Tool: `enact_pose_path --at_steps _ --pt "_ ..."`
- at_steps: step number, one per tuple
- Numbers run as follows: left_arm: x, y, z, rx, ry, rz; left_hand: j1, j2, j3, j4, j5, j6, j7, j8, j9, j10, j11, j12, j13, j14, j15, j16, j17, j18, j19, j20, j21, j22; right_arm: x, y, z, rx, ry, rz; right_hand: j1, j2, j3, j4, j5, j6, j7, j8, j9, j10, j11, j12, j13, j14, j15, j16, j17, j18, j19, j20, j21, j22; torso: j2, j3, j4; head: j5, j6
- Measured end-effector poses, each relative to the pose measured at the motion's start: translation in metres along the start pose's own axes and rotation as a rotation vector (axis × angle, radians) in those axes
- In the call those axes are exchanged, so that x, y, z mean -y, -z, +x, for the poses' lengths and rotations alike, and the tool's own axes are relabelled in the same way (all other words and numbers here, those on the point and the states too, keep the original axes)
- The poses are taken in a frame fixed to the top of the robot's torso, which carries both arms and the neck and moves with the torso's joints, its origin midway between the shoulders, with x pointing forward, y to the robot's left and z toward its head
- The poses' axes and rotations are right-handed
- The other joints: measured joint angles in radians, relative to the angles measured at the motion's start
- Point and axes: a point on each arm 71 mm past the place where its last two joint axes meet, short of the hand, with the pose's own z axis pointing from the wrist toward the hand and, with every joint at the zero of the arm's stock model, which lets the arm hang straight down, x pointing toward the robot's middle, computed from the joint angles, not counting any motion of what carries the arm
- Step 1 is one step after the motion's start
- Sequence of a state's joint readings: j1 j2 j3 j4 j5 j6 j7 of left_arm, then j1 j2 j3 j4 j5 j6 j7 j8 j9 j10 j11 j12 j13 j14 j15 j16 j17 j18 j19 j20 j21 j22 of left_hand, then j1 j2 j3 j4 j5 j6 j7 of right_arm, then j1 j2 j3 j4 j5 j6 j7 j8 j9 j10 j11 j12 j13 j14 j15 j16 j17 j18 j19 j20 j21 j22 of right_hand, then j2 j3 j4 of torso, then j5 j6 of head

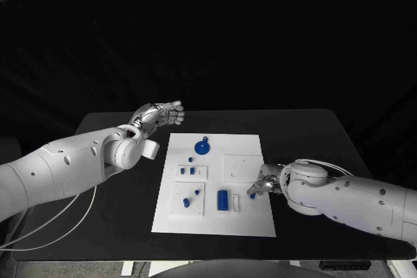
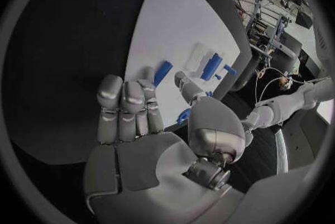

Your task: Assemble the parts on the task board

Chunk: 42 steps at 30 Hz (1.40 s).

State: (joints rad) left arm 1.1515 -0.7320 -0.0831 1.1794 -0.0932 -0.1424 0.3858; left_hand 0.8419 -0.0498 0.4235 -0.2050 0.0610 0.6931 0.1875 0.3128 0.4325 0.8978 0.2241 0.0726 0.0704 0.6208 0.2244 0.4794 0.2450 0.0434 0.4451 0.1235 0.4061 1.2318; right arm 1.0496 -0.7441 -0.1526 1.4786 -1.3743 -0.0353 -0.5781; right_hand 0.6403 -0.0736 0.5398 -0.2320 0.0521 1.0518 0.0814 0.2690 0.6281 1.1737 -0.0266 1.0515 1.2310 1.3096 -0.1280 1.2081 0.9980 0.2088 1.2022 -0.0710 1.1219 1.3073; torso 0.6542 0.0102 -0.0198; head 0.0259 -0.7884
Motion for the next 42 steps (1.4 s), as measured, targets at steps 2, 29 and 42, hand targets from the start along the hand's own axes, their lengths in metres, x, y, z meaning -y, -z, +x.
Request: enact_pose_path --at_steps 2,29,42 --pt "0.0 0.0 0.0 -0.001 0.0 0.0 0.0 0.0 0.0 0.0 0.0 0.0 0.0 0.0 0.0 0.0 0.0 0.0 0.0 0.0 0.0 0.0 0.0 0.0 0.0 0.0 0.0 0.0 -0.001 -0.001 0.001 0.01 0.017 -0.001 0.0 0.0 0.002 -0.002 0.0 0.003 -0.003 0.0 0.002 0.0 0.0 0.0 0.0 0.0 0.0 0.0 0.0 0.0 0.0 0.0 0.0 0.0 0.0 0.0001 0.0002 0.001 -0.002" --pt "-0.001 0.001 -0.001 -0.014 0.005 -0.012 -0.004 -0.004 -0.002 0.008 0.0 -0.004 -0.004 0.0 0.0 0.0 0.0 0.0 0.0 0.0 0.0 -0.004 0.001 0.0 0.0 0.0 -0.004 0.001 -0.013 -0.006 0.009 0.109 0.174 -0.033 0.235 -0.108 0.202 -0.035 -0.002 0.001 -0.002 -0.002 0.364 -0.006 0.006 -0.003 0.002 0.004 0.003 -0.006 -0.004 0.0 0.006 -0.006 -0.008 0.0 0.0 0.0 -0.0004 0.003 -0.008" --pt "-0.002 0.001 0.0 -0.018 0.006 -0.016 -0.004 -0.004 -0.002 0.008 0.0 -0.007 0.0 0.0 0.0 0.0 0.0 0.0 0.0 0.0 0.0 -0.004 0.002 0.0 0.0 0.0 -0.004 0.001 -0.009 -0.006 0.009 0.089 0.102 -0.036 0.276 -0.1 0.3 -0.053 0.178 -0.015 -0.01 -0.018 0.364 -0.016 0.016 -0.004 0.002 0.003 0.011 -0.013 -0.003 -0.009 0.009 -0.001 -0.008 0.0 -0.001 0.0007 -0.0007 0.004 -0.007"
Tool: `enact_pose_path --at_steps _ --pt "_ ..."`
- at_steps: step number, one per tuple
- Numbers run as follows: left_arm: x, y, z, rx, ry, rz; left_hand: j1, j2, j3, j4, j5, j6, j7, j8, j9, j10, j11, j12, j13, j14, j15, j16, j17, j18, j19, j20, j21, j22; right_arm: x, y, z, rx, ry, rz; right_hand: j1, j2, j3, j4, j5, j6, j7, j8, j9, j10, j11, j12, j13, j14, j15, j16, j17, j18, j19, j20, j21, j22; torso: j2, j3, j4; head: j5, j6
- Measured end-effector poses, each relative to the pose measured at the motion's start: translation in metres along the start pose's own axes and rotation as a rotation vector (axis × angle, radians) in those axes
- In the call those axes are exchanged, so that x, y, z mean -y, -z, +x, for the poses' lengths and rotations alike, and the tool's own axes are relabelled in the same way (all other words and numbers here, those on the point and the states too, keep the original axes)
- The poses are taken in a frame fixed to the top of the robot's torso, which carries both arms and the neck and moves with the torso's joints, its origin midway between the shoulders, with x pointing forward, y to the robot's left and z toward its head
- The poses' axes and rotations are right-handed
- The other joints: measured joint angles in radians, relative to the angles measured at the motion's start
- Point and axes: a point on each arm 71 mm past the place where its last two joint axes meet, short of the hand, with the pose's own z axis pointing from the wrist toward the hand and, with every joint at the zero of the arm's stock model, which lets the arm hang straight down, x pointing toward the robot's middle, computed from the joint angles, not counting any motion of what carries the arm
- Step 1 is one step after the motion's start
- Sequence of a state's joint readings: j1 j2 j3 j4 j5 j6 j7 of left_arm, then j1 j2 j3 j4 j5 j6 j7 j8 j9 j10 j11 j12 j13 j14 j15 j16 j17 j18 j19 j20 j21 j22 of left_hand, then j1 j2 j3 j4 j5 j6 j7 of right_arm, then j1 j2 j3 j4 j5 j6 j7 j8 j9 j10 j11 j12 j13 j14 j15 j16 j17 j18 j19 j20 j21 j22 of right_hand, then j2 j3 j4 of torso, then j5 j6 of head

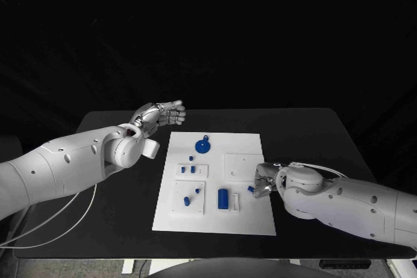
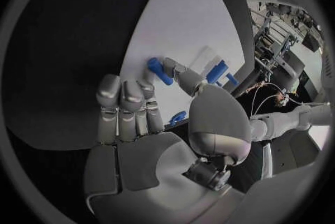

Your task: Assemble the parts on the task board

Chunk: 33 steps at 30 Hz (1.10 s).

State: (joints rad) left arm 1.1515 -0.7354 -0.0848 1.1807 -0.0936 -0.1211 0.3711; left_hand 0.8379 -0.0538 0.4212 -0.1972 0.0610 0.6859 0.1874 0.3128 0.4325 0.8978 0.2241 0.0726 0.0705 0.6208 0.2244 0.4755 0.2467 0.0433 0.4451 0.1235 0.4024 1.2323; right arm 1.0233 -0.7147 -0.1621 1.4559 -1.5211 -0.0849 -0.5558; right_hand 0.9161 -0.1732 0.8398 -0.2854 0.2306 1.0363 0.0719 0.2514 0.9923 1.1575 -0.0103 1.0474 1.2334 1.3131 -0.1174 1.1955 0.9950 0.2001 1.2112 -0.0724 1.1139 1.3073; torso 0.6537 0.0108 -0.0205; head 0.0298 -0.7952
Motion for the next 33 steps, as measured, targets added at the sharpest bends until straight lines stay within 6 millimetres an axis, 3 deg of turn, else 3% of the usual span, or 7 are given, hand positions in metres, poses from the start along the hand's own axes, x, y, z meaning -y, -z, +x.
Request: enact_pose_path --at_steps 3,9,11,12,14,16,33 --pt "0.0 0.0 0.0 -0.001 0.0 -0.001 0.0 0.0 0.0 0.0 0.0 0.0 0.0 0.0 0.0 0.0 0.0 0.0 0.0 0.0 0.0 0.0 0.0 0.0 0.0 0.0 0.0 0.0 0.002 0.0 0.0 -0.007 -0.033 0.003 0.0 0.0 0.009 0.002 0.064 0.003 0.007 -0.015 0.008 -0.002 0.002 0.001 0.0 0.0 0.0 0.0 0.004 -0.001 0.002 0.002 0.0 0.0 0.0 0.0 0.0 0.0 0.0" --pt "0.0 0.0 0.0 -0.002 0.0 -0.002 0.0 0.0 0.0 0.0 0.0 0.0 0.0 0.0 0.0 0.0 0.0 0.0 0.0 0.0 0.0 0.0 0.0 0.0 0.0 0.0 0.0 0.001 0.008 0.004 0.002 -0.02 -0.115 0.011 -0.016 0.021 -0.036 -0.006 0.08 0.006 0.023 -0.005 -0.003 0.004 0.003 0.009 0.0 -0.001 0.001 0.0 0.007 0.0 0.007 0.01 0.01 0.0 0.0 -0.0005 0.0003 0.002 0.001" --pt "-0.001 0.0 0.0 -0.002 0.0 -0.003 0.0 0.0 0.0 0.0 0.0 0.0 0.0 0.0 0.0 0.0 0.0 0.0 0.0 0.0 0.0 0.0 0.0 0.0 0.0 0.0 0.0 0.001 0.009 0.006 0.004 -0.026 -0.145 0.01 -0.005 0.04 -0.062 -0.004 0.08 0.007 0.022 -0.002 -0.088 0.004 0.003 0.01 0.0 0.002 -0.002 0.004 0.007 0.0 0.007 0.01 0.012 0.0 0.0 -0.0006 0.0003 0.002 0.001" --pt "-0.001 0.0 0.0 -0.001 0.0 -0.003 0.0 0.0 0.0 0.0 0.0 0.0 0.0 0.0 0.0 0.0 0.0 0.0 0.0 0.0 0.0 0.0 0.0 0.0 0.0 0.0 0.0 0.001 0.009 0.007 0.004 -0.029 -0.16 0.008 -0.01 0.045 -0.078 -0.002 0.079 0.011 0.018 0.001 -0.191 0.01 -0.001 0.015 0.0 0.005 -0.002 0.004 0.009 0.0 0.007 0.01 0.013 0.0 0.0 -0.0006 0.0003 0.002 0.001" --pt "-0.001 0.001 0.0 -0.001 -0.001 -0.004 0.0 0.0 0.0 0.0 0.0 0.0 0.0 0.0 0.0 0.0 0.0 0.0 0.0 0.0 0.0 0.0 0.0 0.0 0.0 0.0 0.0 0.001 0.008 0.011 0.005 -0.038 -0.197 -0.002 -0.004 0.06 -0.098 0.001 0.075 0.019 0.016 0.001 -0.331 0.015 0.003 0.021 0.002 0.006 -0.002 0.004 0.009 0.0 0.007 0.011 0.016 0.0 0.0 -0.0007 0.0002 0.003 0.0" --pt "-0.001 0.001 0.0 -0.001 -0.001 -0.004 0.0 0.0 0.0 0.0 0.0 0.0 0.0 0.0 0.0 0.0 0.0 0.0 0.0 0.0 0.0 0.0 0.0 0.0 0.0 0.0 0.0 0.001 0.004 0.014 0.008 -0.053 -0.235 -0.017 -0.01 0.071 -0.119 0.007 0.075 0.021 0.015 0.0 -0.385 0.017 0.004 0.029 0.005 0.006 -0.002 0.004 0.009 0.0 0.007 0.011 0.016 0.0 0.0 -0.0007 0.0002 0.003 0.0" --pt "-0.001 0.001 -0.001 -0.002 -0.002 -0.006 0.0 0.0 0.0 0.0 0.0 0.0 0.0 0.0 0.0 0.0 0.0 0.0 0.0 0.0 0.0 0.0 0.001 0.0 0.0 0.0 0.0 0.001 -0.013 0.022 0.019 -0.149 -0.402 -0.062 -0.055 0.063 -0.176 0.035 0.037 0.033 0.01 0.015 -0.385 0.035 -0.006 0.039 0.013 0.004 -0.008 0.005 0.01 0.008 0.007 0.011 0.016 0.0 0.0 -0.0009 0.0004 0.007 -0.005"
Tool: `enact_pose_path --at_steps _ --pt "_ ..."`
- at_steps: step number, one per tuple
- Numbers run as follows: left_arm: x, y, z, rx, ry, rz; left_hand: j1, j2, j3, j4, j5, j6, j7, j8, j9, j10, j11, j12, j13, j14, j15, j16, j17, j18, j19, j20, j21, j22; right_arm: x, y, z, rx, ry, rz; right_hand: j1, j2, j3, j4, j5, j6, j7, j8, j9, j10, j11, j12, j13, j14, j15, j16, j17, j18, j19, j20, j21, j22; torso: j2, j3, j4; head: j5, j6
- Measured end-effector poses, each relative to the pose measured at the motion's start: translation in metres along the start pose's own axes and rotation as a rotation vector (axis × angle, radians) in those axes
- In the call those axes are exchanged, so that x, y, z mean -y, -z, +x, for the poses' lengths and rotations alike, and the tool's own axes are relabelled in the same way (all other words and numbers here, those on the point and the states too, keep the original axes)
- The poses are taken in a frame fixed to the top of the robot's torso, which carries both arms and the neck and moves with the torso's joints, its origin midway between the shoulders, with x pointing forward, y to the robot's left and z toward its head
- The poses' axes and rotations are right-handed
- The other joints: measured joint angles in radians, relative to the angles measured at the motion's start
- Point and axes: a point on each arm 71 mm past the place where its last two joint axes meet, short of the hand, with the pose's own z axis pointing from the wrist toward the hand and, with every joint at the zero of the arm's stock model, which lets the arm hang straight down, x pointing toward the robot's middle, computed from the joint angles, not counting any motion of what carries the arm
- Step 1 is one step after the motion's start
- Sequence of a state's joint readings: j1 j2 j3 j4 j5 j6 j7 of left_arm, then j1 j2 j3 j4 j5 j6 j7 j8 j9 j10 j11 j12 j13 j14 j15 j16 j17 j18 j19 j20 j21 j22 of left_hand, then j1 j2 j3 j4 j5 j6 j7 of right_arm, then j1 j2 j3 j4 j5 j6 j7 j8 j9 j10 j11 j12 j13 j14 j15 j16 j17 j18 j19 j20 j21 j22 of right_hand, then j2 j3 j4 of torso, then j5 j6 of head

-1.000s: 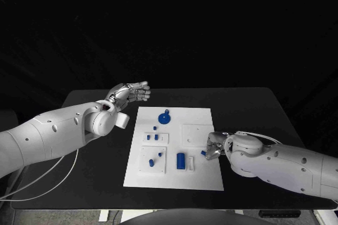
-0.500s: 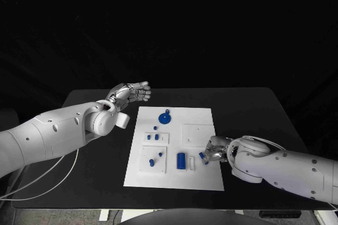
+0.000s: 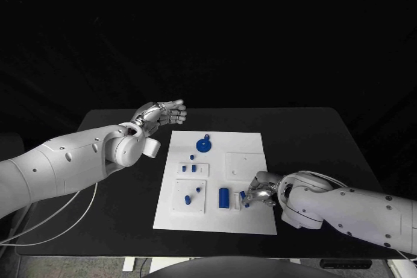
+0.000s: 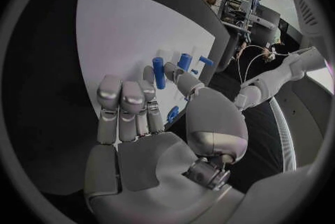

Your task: Assemble the parts on the task board

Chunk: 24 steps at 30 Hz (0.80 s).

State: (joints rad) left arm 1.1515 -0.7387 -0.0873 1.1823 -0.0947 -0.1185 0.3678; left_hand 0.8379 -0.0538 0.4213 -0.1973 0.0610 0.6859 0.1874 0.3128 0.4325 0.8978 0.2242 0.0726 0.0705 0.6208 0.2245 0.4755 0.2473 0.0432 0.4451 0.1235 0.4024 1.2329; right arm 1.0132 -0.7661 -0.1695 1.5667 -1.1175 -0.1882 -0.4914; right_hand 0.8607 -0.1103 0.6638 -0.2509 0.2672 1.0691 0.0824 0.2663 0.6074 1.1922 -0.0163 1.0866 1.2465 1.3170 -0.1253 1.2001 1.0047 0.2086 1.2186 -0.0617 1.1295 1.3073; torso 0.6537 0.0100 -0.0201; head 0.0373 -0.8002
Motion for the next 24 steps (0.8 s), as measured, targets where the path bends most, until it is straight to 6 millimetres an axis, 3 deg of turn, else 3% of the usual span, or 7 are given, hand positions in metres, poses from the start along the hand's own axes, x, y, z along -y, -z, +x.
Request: enact_pose_path --at_steps 24 --pt "-0.0003 0.0001 0.0003 -0.002 -0.002 -0.003 0.0 0.0 0.0 0.0 0.0 0.0 0.0 0.0 0.0 0.0 0.0 0.0 0.0 0.0 0.0 0.0 0.001 0.0 0.0 0.0 -0.004 0.001 -0.0088 -0.0066 0.0057 -0.047 -0.042 0.005 -0.008 0.008 -0.008 -0.003 0.004 0.002 -0.002 -0.005 -0.003 0.0 0.0 0.0 0.0 0.0 0.0 0.0 0.001 0.001 0.0 0.0 -0.004 0.0 0.001 -0.0004 0.0006 -0.002 -0.003"
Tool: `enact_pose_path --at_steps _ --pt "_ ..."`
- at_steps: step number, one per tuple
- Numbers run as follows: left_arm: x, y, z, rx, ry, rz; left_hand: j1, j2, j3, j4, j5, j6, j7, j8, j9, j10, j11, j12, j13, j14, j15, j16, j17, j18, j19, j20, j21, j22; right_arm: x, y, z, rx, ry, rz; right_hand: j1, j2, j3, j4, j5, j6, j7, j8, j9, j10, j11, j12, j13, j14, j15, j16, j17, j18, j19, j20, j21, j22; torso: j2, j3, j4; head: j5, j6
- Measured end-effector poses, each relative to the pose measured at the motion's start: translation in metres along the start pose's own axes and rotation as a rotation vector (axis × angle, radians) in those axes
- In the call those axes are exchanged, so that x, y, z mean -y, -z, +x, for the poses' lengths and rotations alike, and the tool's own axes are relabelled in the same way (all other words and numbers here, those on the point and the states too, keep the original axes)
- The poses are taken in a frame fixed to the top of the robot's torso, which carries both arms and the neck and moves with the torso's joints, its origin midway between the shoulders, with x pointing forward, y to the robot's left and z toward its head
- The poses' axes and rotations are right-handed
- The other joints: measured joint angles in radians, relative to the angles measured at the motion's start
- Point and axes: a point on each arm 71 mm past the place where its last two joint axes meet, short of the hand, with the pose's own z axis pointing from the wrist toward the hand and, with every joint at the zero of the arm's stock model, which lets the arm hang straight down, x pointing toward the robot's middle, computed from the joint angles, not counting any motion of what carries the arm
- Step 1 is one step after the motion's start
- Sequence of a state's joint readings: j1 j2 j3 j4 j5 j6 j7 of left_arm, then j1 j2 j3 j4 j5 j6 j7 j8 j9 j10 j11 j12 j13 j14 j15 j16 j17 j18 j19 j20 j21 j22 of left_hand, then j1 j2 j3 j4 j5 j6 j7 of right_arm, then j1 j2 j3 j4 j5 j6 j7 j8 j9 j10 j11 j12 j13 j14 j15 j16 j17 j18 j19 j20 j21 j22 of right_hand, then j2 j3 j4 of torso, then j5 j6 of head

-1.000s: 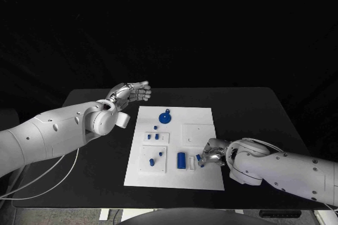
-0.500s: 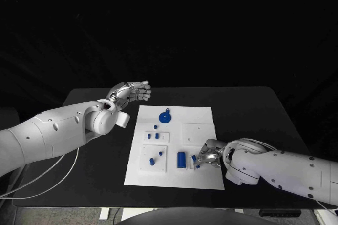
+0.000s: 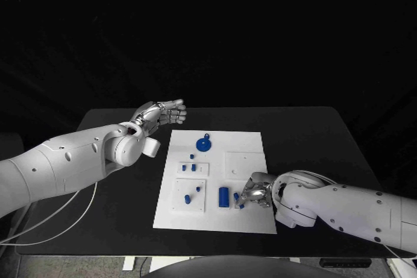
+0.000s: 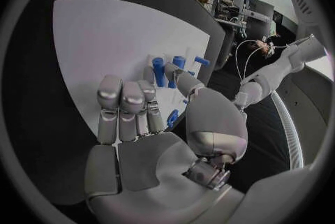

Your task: Assemble the parts on the task board

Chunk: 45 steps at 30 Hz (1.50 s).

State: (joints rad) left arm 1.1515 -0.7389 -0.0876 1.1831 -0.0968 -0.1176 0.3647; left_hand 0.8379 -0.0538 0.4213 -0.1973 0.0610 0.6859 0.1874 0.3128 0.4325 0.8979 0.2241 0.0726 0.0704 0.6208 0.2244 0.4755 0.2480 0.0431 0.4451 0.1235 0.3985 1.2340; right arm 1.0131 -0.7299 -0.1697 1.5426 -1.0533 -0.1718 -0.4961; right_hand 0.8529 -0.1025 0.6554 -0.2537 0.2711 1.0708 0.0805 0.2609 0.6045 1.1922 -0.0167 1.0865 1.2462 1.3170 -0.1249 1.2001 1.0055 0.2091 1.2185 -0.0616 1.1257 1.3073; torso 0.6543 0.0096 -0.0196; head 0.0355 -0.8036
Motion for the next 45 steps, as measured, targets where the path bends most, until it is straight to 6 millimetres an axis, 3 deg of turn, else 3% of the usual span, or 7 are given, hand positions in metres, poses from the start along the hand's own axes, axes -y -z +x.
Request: enact_pose_path --at_steps 10,16,22,28,30,45 --pt "-0.0002 0.0002 0.0 -0.001 0.0 -0.003 0.0 0.0 0.0 0.0 0.0 0.0 0.0 0.0 0.0 0.0 0.0 0.0 0.0 0.0 0.0 0.0 0.0 0.0 0.0 0.0 0.0 0.001 0.0018 -0.0015 0.0 -0.012 0.005 0.013 -0.021 0.001 -0.016 0.01 -0.012 0.002 -0.002 0.0 -0.002 0.003 -0.004 0.0 0.0 -0.004 -0.004 0.0 0.0 0.002 0.0 0.0 0.0 0.0 0.0 0.0004 -0.0001 0.004 -0.001" --pt "-0.0003 0.0002 0.0 -0.001 -0.001 -0.004 0.0 0.0 0.0 0.0 0.0 0.0 0.0 0.0 0.0 0.0 0.0 0.0 0.0 0.0 0.0 0.0 0.0 0.0 0.0 0.0 0.0 0.001 0.0026 -0.0027 0.0004 -0.025 0.013 0.021 -0.042 0.003 -0.023 0.018 -0.054 0.002 -0.003 -0.004 -0.005 0.003 -0.004 0.0 0.0 -0.004 -0.004 0.0 0.0 0.003 0.0 0.0 0.0 0.0 0.0 0.0006 -0.0004 0.008 0.0" --pt "-0.0004 0.0001 0.0003 -0.003 -0.002 -0.005 0.0 0.0 0.0 0.0 0.0 0.0 0.0 0.0 0.0 0.0 0.0 0.0 0.0 0.0 0.0 0.0 0.0 0.0 0.004 0.004 0.0 0.001 0.0015 -0.0031 0.0014 -0.035 0.019 0.02 -0.055 0.005 -0.023 0.026 -0.07 0.004 -0.004 -0.004 -0.006 0.007 -0.007 0.0 0.0 -0.004 -0.004 0.0 0.001 0.005 0.0 0.0 -0.004 0.0 0.0 0.0011 -0.0007 0.009 0.002" --pt "-0.0006 0.0 0.0004 -0.003 -0.002 -0.006 0.0 0.0 0.0 0.0 0.0 0.0 0.0 0.0 0.0 0.0 0.0 0.0 0.0 0.0 0.0 0.0 0.001 0.0 0.004 0.004 0.0 0.002 -0.0002 -0.0035 0.0024 -0.042 0.022 0.012 -0.083 -0.009 -0.017 0.052 -0.159 0.005 -0.005 -0.006 -0.009 0.006 -0.007 -0.004 0.0 -0.004 -0.004 0.0 0.001 0.008 -0.006 -0.003 -0.004 0.0 0.0 0.0012 -0.0009 0.008 0.001" --pt "-0.0006 0.0 0.0004 -0.003 -0.002 -0.006 0.0 0.0 0.0 0.0 0.0 0.0 0.0 0.0 0.0 0.0 0.0 0.0 0.0 0.0 0.0 0.0 0.001 0.0 0.004 0.004 0.0 0.001 -0.0005 -0.0035 0.0026 -0.045 0.021 0.008 -0.083 -0.009 -0.013 0.055 -0.171 0.005 -0.005 -0.009 -0.01 0.005 -0.008 -0.005 0.0 -0.004 -0.004 0.0 0.002 0.008 -0.006 -0.003 -0.004 0.0 0.0 0.0012 -0.0009 0.008 0.001" --pt "-0.001 0.0004 -0.0001 -0.003 -0.004 -0.008 0.0 0.0 0.003 0.003 0.0 0.0 0.0 0.0 0.0 0.0 0.0 0.0 0.0 0.0 0.0 0.0 0.001 0.0 0.004 0.004 0.0 0.001 0.0 -0.0023 0.0025 -0.046 0.013 -0.012 -0.092 -0.018 -0.01 0.065 -0.194 0.003 -0.003 -0.009 -0.011 0.005 -0.008 -0.007 0.0 -0.004 -0.003 0.0 0.002 0.008 -0.006 -0.002 -0.004 0.0 0.0 0.0008 -0.0006 0.009 0.002"
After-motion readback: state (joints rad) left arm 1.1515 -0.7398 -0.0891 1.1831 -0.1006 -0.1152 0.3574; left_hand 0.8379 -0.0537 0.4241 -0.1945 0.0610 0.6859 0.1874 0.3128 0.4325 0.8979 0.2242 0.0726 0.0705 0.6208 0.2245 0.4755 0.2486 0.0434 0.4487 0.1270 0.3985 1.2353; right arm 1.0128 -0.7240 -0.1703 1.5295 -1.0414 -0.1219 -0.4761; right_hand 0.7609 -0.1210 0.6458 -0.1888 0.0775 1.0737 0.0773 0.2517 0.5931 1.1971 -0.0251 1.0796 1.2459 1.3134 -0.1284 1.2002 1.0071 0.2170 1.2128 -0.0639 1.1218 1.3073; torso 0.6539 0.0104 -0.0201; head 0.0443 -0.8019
